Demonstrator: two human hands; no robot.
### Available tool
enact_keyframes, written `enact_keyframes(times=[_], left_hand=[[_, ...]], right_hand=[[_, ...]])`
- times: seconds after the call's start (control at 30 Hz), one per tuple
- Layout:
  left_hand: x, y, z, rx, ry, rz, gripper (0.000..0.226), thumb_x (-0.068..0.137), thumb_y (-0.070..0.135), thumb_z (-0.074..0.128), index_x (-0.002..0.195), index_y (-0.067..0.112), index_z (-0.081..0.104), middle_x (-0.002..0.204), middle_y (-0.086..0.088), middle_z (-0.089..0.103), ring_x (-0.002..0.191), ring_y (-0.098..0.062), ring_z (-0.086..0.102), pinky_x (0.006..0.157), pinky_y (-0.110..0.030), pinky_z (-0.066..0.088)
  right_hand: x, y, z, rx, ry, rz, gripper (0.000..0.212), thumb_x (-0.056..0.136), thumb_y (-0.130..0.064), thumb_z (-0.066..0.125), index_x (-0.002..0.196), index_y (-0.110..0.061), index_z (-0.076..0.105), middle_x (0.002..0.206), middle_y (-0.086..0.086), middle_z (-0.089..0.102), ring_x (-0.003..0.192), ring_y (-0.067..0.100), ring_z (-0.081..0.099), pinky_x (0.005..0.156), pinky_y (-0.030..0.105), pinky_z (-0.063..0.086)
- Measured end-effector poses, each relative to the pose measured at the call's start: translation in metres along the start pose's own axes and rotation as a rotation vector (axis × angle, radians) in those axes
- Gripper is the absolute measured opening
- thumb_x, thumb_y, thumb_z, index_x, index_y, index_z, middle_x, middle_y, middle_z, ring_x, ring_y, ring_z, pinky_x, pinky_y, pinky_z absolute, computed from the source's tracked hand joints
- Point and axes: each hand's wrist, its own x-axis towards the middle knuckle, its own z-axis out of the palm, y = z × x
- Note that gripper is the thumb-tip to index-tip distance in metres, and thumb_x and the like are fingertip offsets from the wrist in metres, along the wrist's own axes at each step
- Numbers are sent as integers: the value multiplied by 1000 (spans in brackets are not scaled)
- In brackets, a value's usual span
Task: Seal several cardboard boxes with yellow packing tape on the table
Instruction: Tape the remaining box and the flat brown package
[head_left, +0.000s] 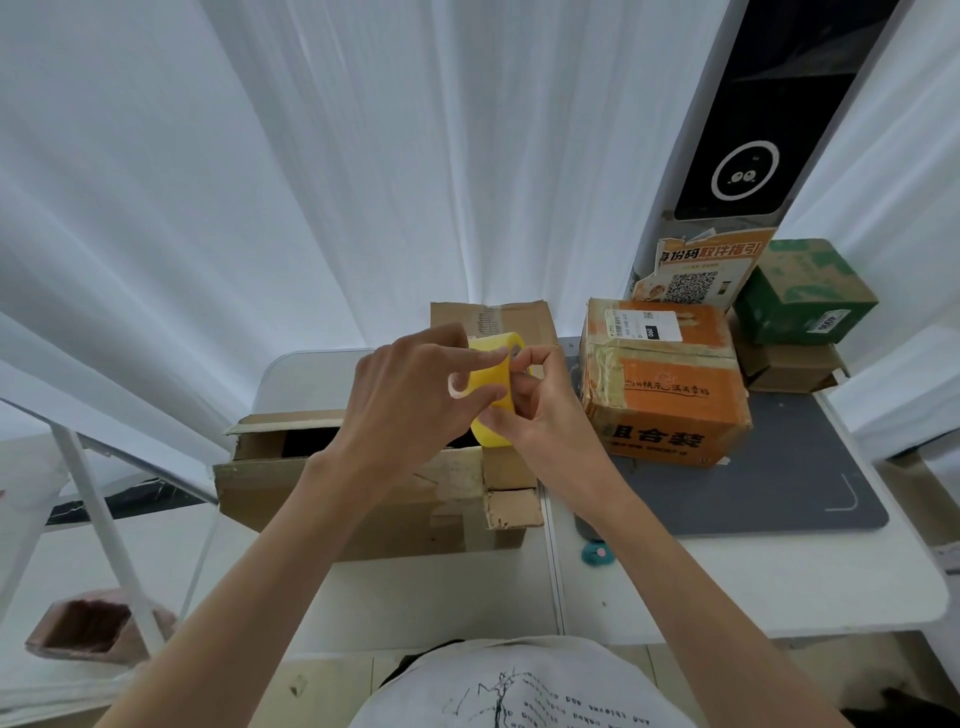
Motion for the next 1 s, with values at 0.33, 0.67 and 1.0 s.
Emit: enact_keyframes(times=[0.33,0.67,1.0], left_hand=[[11,0,3,-80,-107,-55,21,86,40,77,100,43,61,89,18,57,82,4,56,70,-25,49],[4,2,4,-136,-97,-78,25,91,40,72,108,41,55,89,21,57,75,4,56,65,-22,42],[-2,6,10,-65,-48,-26,18,94,39,69,107,42,57,94,17,57,63,-3,55,62,-25,47]], right_hand=[[-2,-8,3,-81,73,18,36,97,-19,68,104,-24,33,107,7,66,89,9,65,71,18,49],[-10,-9,5,-59,141,20,35,98,-22,66,104,-24,32,103,9,58,88,15,62,76,27,51],[-14,-8,6,-41,181,0,35,97,-22,68,98,-21,33,96,9,59,82,15,62,71,23,51]])
